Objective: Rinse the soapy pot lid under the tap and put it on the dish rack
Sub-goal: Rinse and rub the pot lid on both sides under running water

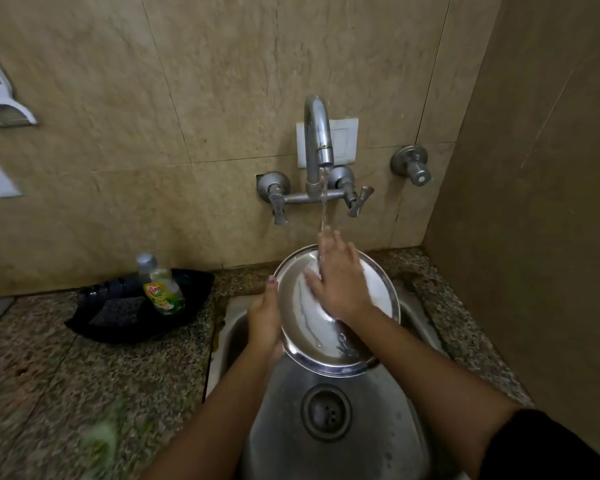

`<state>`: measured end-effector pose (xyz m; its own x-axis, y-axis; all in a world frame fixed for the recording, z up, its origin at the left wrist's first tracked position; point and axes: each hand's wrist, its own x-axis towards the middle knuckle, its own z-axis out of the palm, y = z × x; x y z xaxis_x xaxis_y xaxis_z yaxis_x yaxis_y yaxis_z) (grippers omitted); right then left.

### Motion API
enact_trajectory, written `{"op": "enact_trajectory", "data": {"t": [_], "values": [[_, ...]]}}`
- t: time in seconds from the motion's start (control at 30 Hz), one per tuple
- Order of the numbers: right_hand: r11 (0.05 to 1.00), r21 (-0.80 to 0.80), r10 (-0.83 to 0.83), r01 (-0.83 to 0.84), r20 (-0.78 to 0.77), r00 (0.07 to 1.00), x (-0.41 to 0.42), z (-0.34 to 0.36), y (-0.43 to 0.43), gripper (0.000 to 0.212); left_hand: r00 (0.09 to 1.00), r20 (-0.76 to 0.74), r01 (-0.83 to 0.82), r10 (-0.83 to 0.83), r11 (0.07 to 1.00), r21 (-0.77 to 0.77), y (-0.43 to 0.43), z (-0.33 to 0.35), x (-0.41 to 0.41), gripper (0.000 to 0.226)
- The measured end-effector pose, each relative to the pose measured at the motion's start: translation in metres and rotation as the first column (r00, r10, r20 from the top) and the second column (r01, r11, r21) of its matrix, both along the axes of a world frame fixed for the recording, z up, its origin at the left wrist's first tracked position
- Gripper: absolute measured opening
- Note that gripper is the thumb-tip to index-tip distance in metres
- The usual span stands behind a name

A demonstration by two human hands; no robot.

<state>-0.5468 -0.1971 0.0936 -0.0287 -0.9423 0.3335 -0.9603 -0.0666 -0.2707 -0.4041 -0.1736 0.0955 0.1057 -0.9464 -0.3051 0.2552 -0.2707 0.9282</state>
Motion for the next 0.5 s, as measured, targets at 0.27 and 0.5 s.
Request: {"op": "enact_trajectory", "data": {"t": [0.27,0.5], "values": [[0.95,0.091,0.31,-0.3,-0.137,0.941,-0.023,-0.041,0.067,0.06,0.993,0.043,-0.107,0.108,0.994,-0.019,-0.011,0.004,0.011,0.039],[1.0,-0.01,0.02,-0.021,-0.058,0.998,-0.005,-0.006,0.002,0.066,0.999,0.04,0.023,-0.024,1.0,0.008,0.004,-0.005,-0.004,0.047]]}}
